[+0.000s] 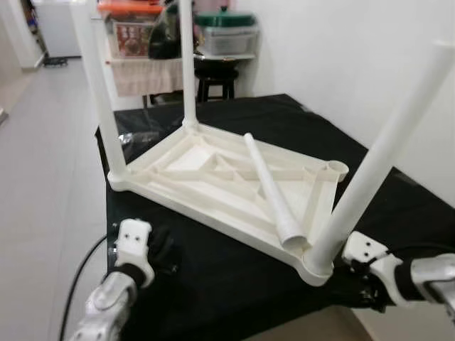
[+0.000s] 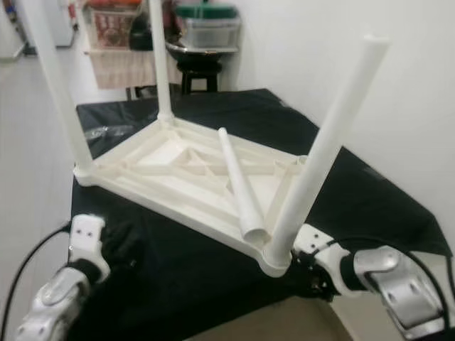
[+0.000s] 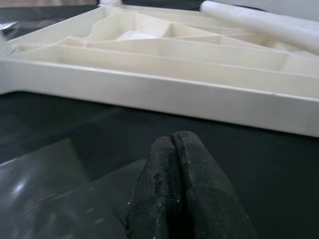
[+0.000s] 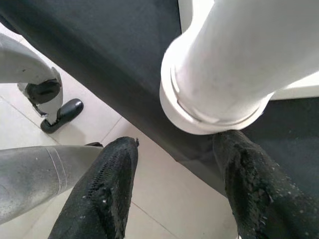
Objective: Building children table
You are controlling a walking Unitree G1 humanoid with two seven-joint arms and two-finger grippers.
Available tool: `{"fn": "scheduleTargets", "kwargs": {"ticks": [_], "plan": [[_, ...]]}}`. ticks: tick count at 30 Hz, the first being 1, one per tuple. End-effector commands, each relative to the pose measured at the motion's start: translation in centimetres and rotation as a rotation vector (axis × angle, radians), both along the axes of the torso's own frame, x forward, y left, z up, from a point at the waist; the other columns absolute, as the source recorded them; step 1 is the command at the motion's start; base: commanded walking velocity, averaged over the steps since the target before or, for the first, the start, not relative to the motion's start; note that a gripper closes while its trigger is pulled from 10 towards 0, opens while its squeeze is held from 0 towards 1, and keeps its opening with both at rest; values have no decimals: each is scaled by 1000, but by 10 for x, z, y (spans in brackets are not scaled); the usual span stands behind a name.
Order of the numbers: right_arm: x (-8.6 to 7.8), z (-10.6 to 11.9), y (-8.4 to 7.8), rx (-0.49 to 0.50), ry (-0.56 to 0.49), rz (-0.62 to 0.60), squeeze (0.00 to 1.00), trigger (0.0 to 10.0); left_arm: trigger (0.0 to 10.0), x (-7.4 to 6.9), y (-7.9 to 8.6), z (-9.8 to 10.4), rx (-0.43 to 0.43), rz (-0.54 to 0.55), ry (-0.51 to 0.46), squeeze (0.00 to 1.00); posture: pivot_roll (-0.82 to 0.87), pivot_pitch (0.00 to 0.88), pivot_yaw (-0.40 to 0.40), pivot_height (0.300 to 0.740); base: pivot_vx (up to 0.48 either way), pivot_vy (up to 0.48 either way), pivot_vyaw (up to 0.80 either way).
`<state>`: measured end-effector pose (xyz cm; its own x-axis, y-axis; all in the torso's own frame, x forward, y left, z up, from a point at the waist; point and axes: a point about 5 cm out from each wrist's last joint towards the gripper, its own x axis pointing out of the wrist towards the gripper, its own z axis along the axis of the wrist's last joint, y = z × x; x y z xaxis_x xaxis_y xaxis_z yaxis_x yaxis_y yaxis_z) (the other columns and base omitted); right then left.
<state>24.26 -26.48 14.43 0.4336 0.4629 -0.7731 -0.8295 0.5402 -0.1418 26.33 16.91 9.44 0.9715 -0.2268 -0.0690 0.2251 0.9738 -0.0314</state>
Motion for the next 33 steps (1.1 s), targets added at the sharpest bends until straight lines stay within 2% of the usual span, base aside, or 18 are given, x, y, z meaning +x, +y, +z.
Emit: {"fn": "scheduleTargets", "kwargs": {"ticks": [1,6,11,16,19,20,21,22,24,25,26,28,29,30,33], "plan": [[8,2,-1,-31,-38,-17,0,10000,10000,1,-4,3,0,-25,-11,0,10,0,-34,740,0,0,0],[16,3,0,-24,-67,-35,0,10000,10000,1,-5,3,-7,-35,-13,0,14,0,-37,740,0,0,0],[19,3,1,-25,-71,-30,0,10000,10000,1,-7,4,-11,-43,-17,0,15,0,-38,740,0,-418,0],[28,4,4,-13,-122,-25,0,10000,10000,2,-5,4,-20,-18,-18,0,13,0,-38,740,0,-144,0],[39,11,28,109,-209,58,0,10000,10000,4,-6,4,-16,-13,-17,0,14,0,-35,740,0,0,0],[39,11,28,109,-209,58,0,10000,10000,4,-6,4,-16,-13,-17,0,14,0,-35,740,0,0,0],[43,14,39,161,-238,86,0,10000,10000,4,-6,3,-15,-14,-17,0,14,0,-35,740,0,0,0],[43,14,39,161,-238,86,0,10000,10000,4,-6,3,-15,-14,-17,0,14,0,-35,740,0,0,0],[48,17,62,263,-265,139,0,10000,10000,4,-7,3,-12,-16,-16,0,21,0,-35,740,0,0,0],[48,17,62,263,-265,139,0,10000,10000,4,-7,3,-12,-16,-16,0,21,0,-35,740,0,0,0],[45,20,86,364,-258,239,0,10000,10000,4,-6,4,-10,-16,-17,0,31,0,-40,740,0,0,0],[45,20,86,364,-258,239,0,10000,10000,4,-6,4,-10,-16,-17,0,31,0,-40,740,0,0,0],[44,21,93,392,-254,275,0,10000,10000,3,-6,4,-9,-14,-17,0,31,0,-40,740,0,0,0],[44,21,93,392,-254,275,0,10000,10000,3,-6,4,-9,-14,-17,0,31,0,-40,740,0,0,0],[36,20,121,449,-194,439,0,10000,10000,4,-3,4,-3,-4,-18,0,36,0,-44,740,0,0,0]]}}
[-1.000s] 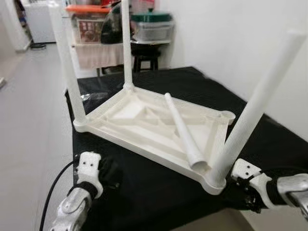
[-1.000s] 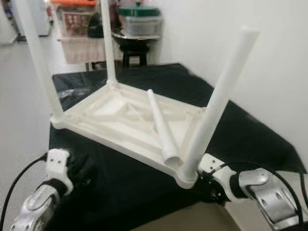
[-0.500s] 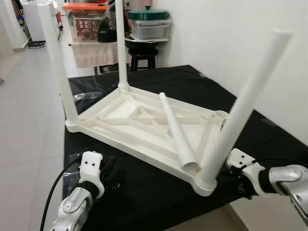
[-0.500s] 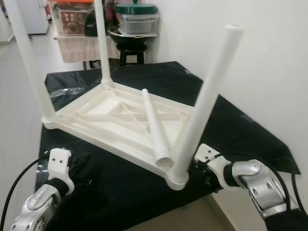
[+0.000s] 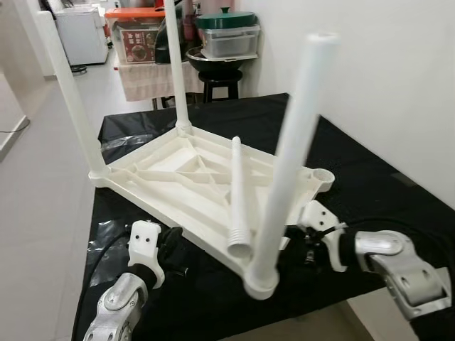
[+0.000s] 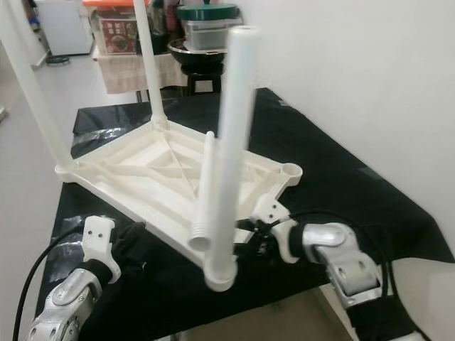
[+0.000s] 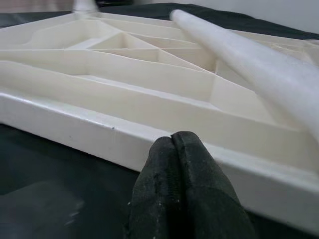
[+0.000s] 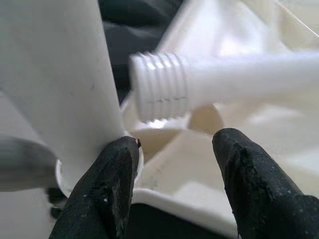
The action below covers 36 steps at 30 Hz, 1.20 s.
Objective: Building children table
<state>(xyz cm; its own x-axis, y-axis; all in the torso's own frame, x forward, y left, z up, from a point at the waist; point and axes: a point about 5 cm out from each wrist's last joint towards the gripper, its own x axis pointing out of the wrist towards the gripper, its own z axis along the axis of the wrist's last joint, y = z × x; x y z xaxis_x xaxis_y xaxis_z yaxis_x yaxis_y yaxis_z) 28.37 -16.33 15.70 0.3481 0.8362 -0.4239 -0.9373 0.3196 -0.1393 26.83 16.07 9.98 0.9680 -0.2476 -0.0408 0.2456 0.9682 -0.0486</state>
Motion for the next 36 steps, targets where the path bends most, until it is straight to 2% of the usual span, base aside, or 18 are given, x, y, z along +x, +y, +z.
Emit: {"fn": "scheduleTargets", "kwargs": {"ticks": [1,3,4,6,7,8,12,13,14,17,20,21,23,29,30,31,32,36], "plan": [[-6,4,31,8,-20,171,0,10000,10000,-1,6,-1,22,18,5,0,34,0,-44,740,0,0,0],[-6,4,31,8,-20,171,0,10000,10000,-1,6,-1,22,18,5,0,34,0,-44,740,0,0,0],[-5,2,37,-11,-24,191,0,10000,10000,-1,6,-1,23,19,5,0,34,0,-44,740,0,0,0],[-6,-6,62,-60,-34,227,0,10000,10000,-1,5,-1,26,19,3,0,38,0,-48,740,0,0,0],[-6,-6,62,-60,-34,227,0,10000,10000,-1,5,-1,26,19,3,0,38,0,-48,740,0,0,0],[-8,-7,75,-52,-39,248,0,10000,10000,0,5,-1,27,18,3,0,45,0,-49,740,0,0,0],[-8,-6,84,-36,-46,263,0,10000,10000,0,4,0,31,19,-1,0,55,0,-58,740,0,0,0],[-1,-6,75,-67,-51,242,0,10000,10000,0,6,0,34,26,-3,0,57,0,-62,740,0,0,0],[-1,-6,75,-67,-51,242,0,10000,10000,0,6,0,34,26,-3,0,57,0,-62,740,0,0,0],[16,-3,43,-179,-78,218,0,10000,10000,0,9,0,36,39,-3,0,57,0,-63,740,0,0,0],[21,1,33,-212,-73,232,0,10000,10000,0,9,-1,36,39,-2,0,47,0,-66,740,0,0,0],[30,9,18,-255,-71,249,0,10000,10000,-1,5,-2,34,31,2,0,52,0,-72,740,0,0,0],[37,16,10,-292,-73,256,0,10000,10000,-1,3,-3,33,23,2,0,55,0,-77,740,0,0,0],[45,24,2,-393,-78,303,0,10000,10000,-4,2,-4,36,19,6,0,64,0,-86,740,0,0,0],[46,20,1,-489,-66,354,0,10000,10000,-8,3,-5,36,16,12,0,72,0,-93,740,0,0,0],[46,20,1,-489,-66,354,0,10000,10000,-8,3,-5,36,16,12,0,72,0,-93,740,0,0,0],[45,16,1,-551,-46,395,0,10000,10000,-10,2,-6,36,11,17,0,77,0,-98,740,0,0,0],[44,8,-1,-641,-17,461,0,10000,10000,-14,0,-7,34,1,23,0,85,0,-108,740,0,0,0]]}}
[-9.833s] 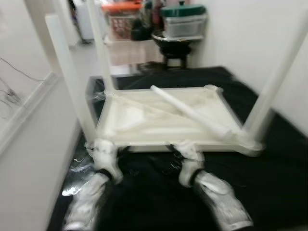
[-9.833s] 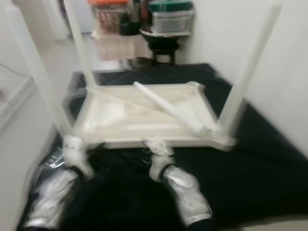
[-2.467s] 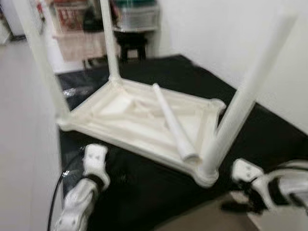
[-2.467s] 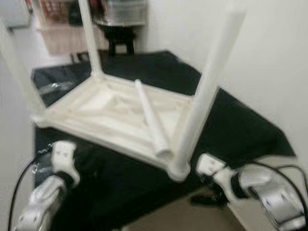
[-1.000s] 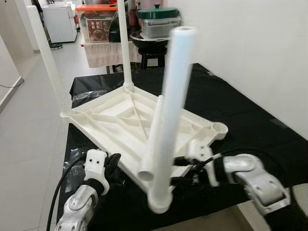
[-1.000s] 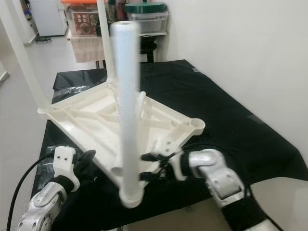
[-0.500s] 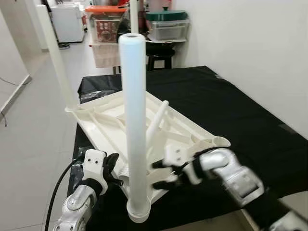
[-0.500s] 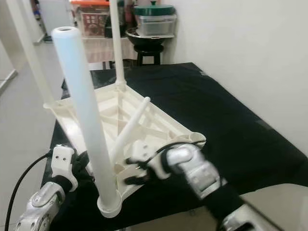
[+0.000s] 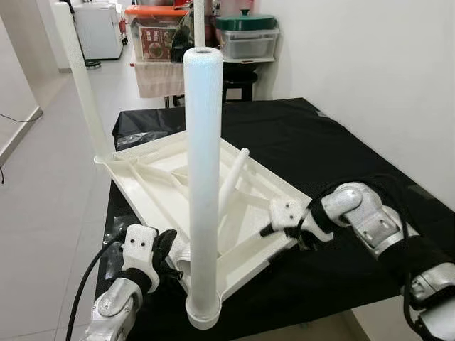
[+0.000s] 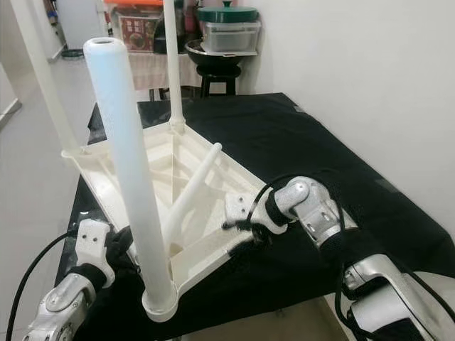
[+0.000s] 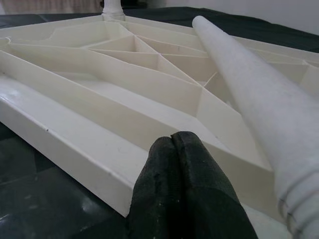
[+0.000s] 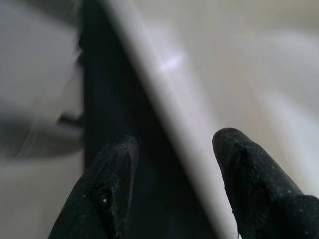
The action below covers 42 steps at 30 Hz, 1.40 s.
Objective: Building children table
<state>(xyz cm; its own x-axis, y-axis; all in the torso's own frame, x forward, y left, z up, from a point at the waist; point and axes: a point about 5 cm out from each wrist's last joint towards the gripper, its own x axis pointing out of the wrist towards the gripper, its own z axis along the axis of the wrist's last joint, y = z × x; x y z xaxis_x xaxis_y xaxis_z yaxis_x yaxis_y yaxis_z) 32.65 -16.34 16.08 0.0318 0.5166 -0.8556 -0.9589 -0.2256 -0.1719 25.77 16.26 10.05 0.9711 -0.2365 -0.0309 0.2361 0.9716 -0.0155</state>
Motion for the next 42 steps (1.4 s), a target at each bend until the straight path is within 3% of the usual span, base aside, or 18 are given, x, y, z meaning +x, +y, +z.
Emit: {"fn": "scheduleTargets", "kwargs": {"ticks": [1,3,6,7,16,17,18,29,33,37,38,42], "plan": [[2,4,-1,-30,-16,18,0,10000,10000,-4,-2,-8,4,-8,40,0,85,0,-108,740,0,0,0],[4,-8,1,-134,-33,76,0,10000,10000,-7,-6,-9,0,-18,43,0,91,0,-115,740,0,0,0],[8,-13,4,-182,-74,90,0,10000,10000,-9,-7,-9,-1,-22,44,0,91,0,-119,740,0,0,0],[15,-20,10,-233,-157,92,0,10000,10000,-11,-7,-9,0,-24,45,0,90,0,-123,740,0,0,0],[19,-28,21,-266,-209,74,0,10000,10000,-14,-6,-9,5,-23,48,0,94,0,-134,740,0,0,0],[19,-31,24,-290,-195,81,0,8549,10000,-15,-5,-9,9,-18,49,0,97,0,-138,740,0,0,0],[18,-33,26,-310,-185,102,0,0,10000,-17,-3,-9,13,-11,49,0,101,0,-142,740,0,0,0],[22,-35,39,-321,-171,159,0,0,10000,-24,8,-10,30,31,54,0,116,0,-162,740,0,0,0],[24,-31,52,-178,-115,70,0,0,10000,-25,9,-11,31,40,57,0,118,0,-166,740,0,0,0],[24,-25,53,-102,-55,7,0,0,10000,-25,9,-10,32,43,57,0,118,0,-163,740,0,0,0],[26,-19,53,-46,-27,-31,0,0,10000,-25,10,-10,33,45,57,0,109,0,-151,740,0,0,0],[28,-14,55,6,-13,-53,0,0,10000,-25,11,-10,33,45,57,0,109,0,-151,740,0,0,0]]}}
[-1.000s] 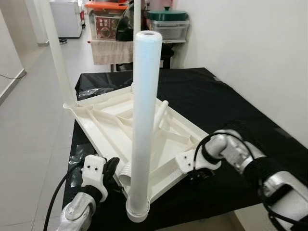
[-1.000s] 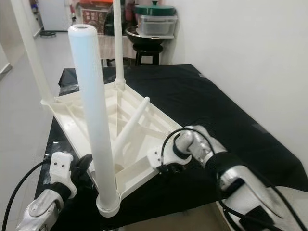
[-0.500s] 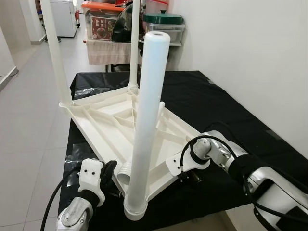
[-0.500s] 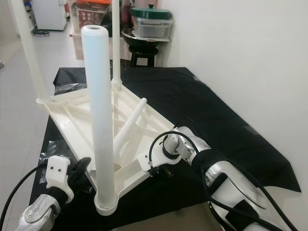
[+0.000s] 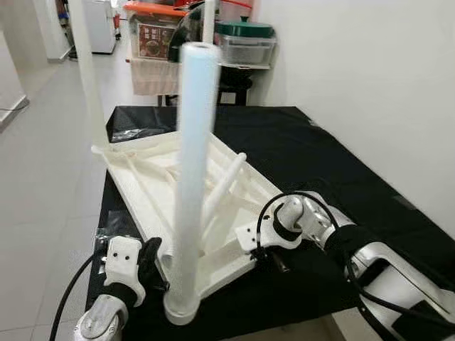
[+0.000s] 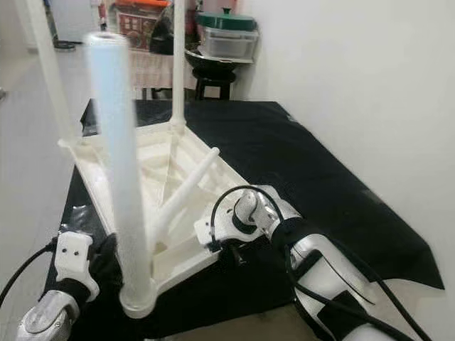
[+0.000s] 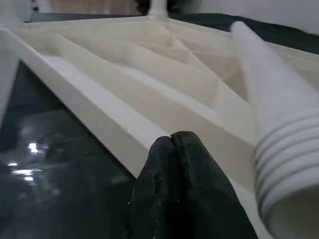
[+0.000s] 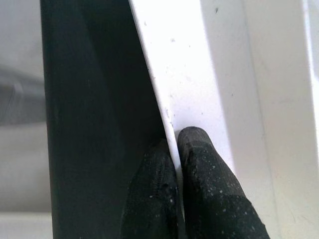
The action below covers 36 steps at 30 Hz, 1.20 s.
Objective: Building children table
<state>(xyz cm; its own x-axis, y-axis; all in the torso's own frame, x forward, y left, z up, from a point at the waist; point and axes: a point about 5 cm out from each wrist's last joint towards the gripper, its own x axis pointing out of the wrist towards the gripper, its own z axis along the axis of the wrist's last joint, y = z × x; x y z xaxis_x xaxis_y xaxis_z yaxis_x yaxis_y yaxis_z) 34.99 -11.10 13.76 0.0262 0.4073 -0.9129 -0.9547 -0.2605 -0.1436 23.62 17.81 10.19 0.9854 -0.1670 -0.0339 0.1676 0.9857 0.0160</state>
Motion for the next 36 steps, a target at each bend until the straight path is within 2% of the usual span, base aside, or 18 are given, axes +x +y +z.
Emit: {"fn": "scheduleTargets", "kwargs": {"ticks": [1,11,16,17,19,21,23,25,31,33,35,36], "plan": [[5,14,3,165,1,-85,0,0,10000,-3,-6,-11,0,-29,63,0,103,0,-145,740,0,0,0],[4,18,-5,233,28,-153,0,0,10000,-2,-9,-11,-1,-42,65,0,109,0,-132,740,0,0,0],[-4,19,-26,264,60,-177,0,0,10000,-3,-5,-10,5,-35,67,0,111,0,-126,740,0,0,0],[-4,19,-26,264,60,-177,0,0,10000,-3,-5,-10,5,-35,67,0,111,0,-126,740,0,0,0],[-13,16,-40,244,88,-177,0,0,10000,-4,-5,-10,6,-37,70,0,103,0,-119,740,0,0,0],[-13,16,-40,244,88,-177,0,0,10000,-4,-5,-10,6,-37,70,0,103,0,-119,740,0,0,0],[-23,13,-53,236,109,-200,0,0,10000,-4,-6,-11,5,-43,74,0,99,0,-114,740,0,0,0],[-26,12,-57,245,116,-218,0,0,10000,-4,-7,-11,5,-46,75,0,97,0,-110,740,0,0,0],[-25,11,-55,288,95,-288,0,0,10000,-3,-8,-10,7,-58,76,0,96,0,-104,740,0,0,0],[-23,13,-51,309,77,-309,0,0,10000,-2,-8,-10,7,-59,75,0,100,0,-105,740,0,0,0],[-9,16,-36,374,12,-395,0,0,10000,-1,-7,-10,8,-56,74,0,100,0,-105,740,0,0,0],[-9,16,-36,374,12,-395,0,0,10000,-1,-7,-10,8,-56,74,0,100,0,-105,740,0,0,0]]}}
